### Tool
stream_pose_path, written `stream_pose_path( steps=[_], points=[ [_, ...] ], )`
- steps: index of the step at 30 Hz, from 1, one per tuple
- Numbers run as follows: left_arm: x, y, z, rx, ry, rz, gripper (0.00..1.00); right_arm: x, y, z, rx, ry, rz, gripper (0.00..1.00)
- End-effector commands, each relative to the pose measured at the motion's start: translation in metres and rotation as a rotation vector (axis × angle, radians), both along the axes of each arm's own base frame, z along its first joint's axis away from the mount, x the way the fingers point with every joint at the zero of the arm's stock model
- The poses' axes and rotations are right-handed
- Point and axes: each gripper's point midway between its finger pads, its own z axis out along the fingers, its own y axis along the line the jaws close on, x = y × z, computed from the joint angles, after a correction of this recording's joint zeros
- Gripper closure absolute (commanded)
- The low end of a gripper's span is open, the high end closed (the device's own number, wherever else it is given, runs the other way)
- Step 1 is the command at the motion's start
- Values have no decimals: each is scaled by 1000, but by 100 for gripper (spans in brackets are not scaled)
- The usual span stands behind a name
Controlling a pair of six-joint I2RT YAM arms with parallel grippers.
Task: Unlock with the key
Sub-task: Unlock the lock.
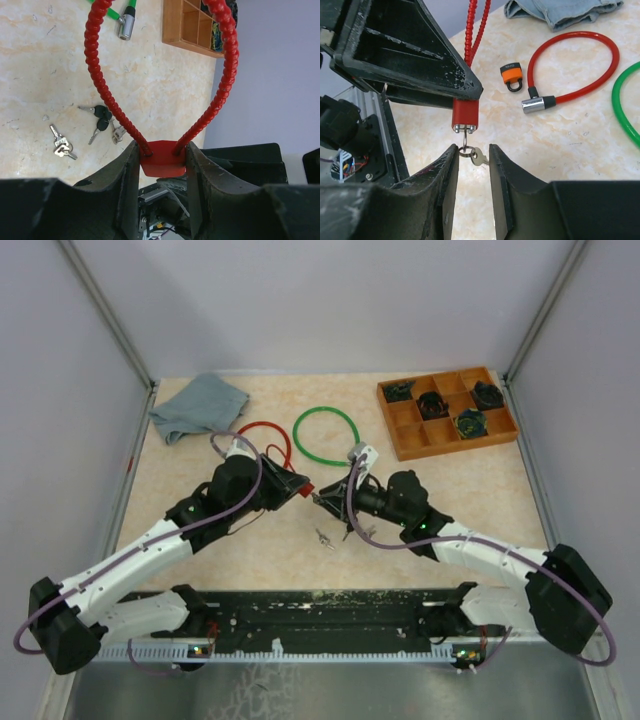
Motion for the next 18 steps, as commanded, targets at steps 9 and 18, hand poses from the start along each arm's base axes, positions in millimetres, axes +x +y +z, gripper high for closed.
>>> stream_pose_path(
  steps=[9,18],
  points=[
    [-3,-10,10,-67,0,-43,100,7,11,23,66,-123,7,100],
    [-18,-27,1,-98,60,-152,100,17,19,34,28,-221,-2,100]
  ],
)
